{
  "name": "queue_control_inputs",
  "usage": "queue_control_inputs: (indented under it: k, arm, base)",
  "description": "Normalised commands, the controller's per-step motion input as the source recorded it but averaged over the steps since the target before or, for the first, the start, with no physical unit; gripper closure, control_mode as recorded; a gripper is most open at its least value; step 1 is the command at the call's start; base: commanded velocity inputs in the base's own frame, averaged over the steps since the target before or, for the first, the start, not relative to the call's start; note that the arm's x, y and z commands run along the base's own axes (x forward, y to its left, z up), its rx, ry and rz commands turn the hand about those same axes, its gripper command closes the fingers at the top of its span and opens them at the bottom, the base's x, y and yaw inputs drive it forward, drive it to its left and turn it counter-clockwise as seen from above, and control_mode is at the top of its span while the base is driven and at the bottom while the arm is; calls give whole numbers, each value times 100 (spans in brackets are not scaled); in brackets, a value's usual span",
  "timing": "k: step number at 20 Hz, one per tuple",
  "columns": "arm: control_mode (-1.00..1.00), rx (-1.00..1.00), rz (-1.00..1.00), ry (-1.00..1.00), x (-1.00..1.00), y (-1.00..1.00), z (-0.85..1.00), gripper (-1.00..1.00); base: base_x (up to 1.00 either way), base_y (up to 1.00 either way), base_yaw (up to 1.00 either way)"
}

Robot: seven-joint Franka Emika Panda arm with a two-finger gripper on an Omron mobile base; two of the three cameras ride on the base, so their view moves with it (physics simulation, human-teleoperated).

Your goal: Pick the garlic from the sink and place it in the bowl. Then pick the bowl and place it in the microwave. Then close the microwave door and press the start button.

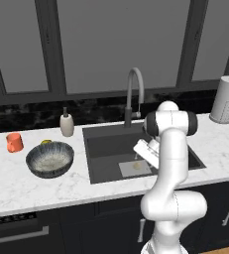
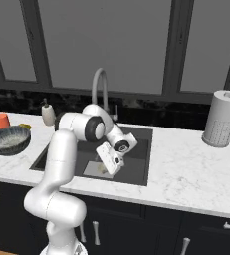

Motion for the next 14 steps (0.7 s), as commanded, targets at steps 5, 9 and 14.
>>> queue_control_inputs:
  k: [5, 9, 14]
  arm:
    - [-100, 0, 0, 7, 31, 12, -50, -100]
    - [-100, 0, 0, 2, 44, 3, -27, -100]
    - [-100, 0, 0, 2, 31, 0, -34, -100]
  base:
    - [0, 0, 0]
    - [0, 0, 0]
    - [0, 0, 0]
